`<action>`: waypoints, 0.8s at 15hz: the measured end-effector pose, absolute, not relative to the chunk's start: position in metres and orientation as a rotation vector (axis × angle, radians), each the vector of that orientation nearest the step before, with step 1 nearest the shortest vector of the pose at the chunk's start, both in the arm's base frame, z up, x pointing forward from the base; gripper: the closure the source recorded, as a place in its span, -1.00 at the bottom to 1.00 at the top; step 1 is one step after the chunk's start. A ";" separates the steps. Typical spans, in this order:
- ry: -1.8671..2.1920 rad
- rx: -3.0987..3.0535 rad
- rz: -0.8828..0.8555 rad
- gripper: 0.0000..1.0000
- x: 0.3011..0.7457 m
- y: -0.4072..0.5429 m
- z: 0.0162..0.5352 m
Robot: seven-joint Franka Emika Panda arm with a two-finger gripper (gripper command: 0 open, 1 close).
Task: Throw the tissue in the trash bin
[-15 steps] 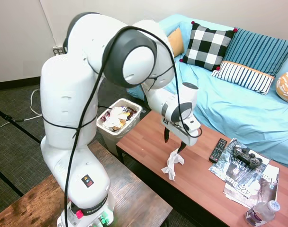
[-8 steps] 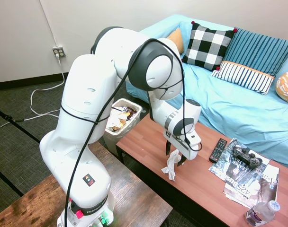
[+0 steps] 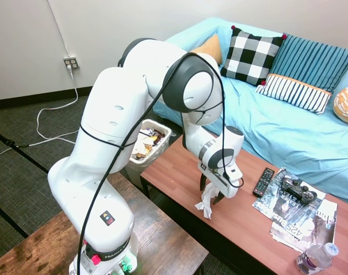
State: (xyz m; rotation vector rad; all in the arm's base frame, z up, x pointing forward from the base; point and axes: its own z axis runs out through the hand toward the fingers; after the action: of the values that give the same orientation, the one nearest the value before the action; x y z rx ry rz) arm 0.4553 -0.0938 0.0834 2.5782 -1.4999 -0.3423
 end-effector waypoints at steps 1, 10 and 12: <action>-1.502 2.582 -0.341 1.00 0.455 -0.094 0.082; -1.499 2.621 -0.352 1.00 0.454 -0.102 0.079; -1.496 2.630 -0.351 1.00 0.454 -0.104 0.080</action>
State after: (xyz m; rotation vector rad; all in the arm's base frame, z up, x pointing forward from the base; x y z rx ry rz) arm 0.4539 -0.1045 0.0799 2.6297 -1.4963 -0.3513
